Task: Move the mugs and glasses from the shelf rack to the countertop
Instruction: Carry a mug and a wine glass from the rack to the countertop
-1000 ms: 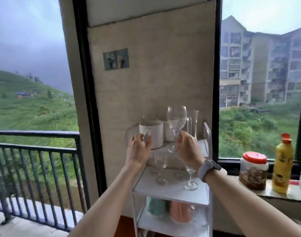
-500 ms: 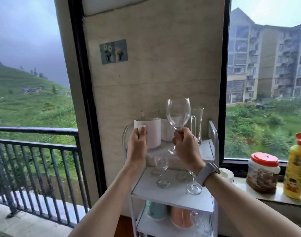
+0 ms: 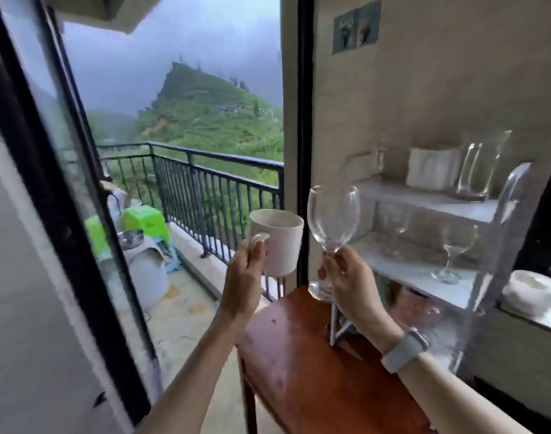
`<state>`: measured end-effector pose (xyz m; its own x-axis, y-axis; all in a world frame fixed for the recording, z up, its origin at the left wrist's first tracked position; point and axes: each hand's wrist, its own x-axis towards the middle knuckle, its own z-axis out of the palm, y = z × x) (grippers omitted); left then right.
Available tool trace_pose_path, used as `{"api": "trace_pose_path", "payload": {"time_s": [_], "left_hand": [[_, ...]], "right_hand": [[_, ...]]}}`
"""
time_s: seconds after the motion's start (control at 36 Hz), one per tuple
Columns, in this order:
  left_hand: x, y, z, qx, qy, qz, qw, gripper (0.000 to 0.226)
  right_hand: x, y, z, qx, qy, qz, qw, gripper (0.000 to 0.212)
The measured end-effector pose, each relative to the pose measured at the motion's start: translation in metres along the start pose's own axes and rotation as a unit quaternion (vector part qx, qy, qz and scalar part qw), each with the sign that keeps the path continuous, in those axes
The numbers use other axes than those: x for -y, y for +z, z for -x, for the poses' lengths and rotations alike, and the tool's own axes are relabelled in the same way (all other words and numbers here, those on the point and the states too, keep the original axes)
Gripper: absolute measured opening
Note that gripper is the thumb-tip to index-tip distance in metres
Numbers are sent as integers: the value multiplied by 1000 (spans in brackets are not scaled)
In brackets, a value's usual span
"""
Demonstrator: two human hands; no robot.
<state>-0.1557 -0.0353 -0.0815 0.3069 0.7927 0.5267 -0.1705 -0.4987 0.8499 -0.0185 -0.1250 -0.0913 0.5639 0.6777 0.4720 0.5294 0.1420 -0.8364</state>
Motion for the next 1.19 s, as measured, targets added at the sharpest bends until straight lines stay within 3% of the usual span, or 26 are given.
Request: {"api": "trace_pose_path", "payload": {"time_s": [0.08,0.28,0.39,0.53,0.61,0.75,0.94,1.19], "left_hand": [[6,-52,55,-39,-58,-6,998,20],[-1,-173,196,-177,-113,-132,969,21],[-20,-237,284,-275,-162,-170,932,20],[-69,-309,402,-424,-191,-231,854,20],[-102,-331,455,-448,-204,-275,826,19],[-197,-374,606,-574,-202,-321,725,24],[-311,-384,793,-706,-188,-354,584,16],[-411,-315,973,-851,-162,-374,330,22]], "right_hand": [[4,38,51,66,7,-40,997,21],[33,129,173,269,-9,-96,958,16],[65,177,246,373,-16,-142,917,22],[127,229,354,520,-35,-203,829,17],[154,248,404,564,-45,-218,796,18],[238,265,567,679,-98,-217,695,15],[329,234,775,788,-143,-268,536,17],[403,134,986,894,-217,-282,272,12]]}}
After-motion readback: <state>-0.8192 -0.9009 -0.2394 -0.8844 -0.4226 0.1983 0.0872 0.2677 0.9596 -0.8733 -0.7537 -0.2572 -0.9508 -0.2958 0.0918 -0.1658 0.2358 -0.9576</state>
